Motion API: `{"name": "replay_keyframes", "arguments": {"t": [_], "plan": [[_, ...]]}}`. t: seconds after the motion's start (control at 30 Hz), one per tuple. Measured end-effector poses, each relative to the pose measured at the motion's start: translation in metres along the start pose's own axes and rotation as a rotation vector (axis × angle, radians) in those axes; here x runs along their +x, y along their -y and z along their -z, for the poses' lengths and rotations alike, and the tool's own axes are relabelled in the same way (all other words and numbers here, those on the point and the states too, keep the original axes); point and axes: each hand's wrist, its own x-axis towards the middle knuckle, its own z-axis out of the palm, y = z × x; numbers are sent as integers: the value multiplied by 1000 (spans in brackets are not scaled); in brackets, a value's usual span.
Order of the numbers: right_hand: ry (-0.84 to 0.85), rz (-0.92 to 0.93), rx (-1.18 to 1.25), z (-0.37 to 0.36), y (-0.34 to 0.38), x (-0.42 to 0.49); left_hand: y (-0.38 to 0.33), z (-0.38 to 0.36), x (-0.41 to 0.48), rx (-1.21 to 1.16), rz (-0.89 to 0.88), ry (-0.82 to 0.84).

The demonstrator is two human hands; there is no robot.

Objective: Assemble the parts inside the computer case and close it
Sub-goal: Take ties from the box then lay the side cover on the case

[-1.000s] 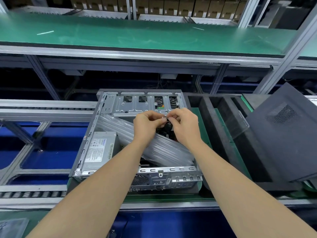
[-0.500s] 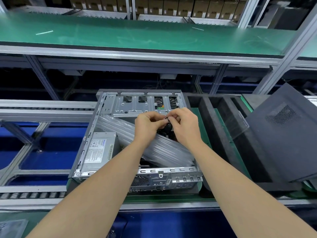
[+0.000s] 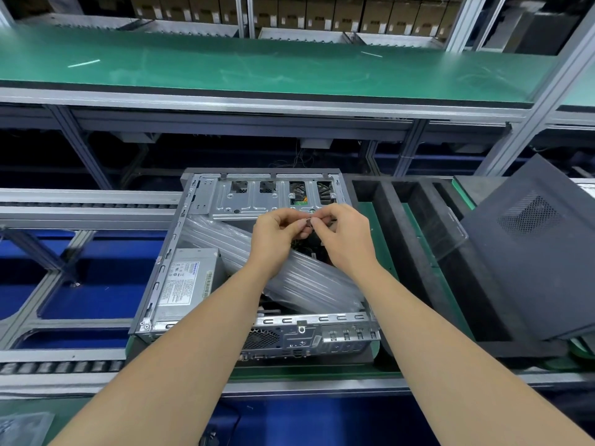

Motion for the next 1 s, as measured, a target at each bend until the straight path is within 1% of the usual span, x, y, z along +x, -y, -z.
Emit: {"name": "replay_keyframes", "arguments": {"t": [0.13, 0.33, 0.5, 1.0], "plan": [[24, -27, 50, -1, 2, 0, 1, 0, 1, 25, 2, -13], [74, -65, 6, -3, 1, 1, 0, 1, 0, 7, -2, 14], [86, -88, 2, -4, 1, 1, 0, 0, 0, -28, 14, 11], [99, -97, 6, -4, 2, 1, -6, 0, -3, 5, -21, 1]]}}
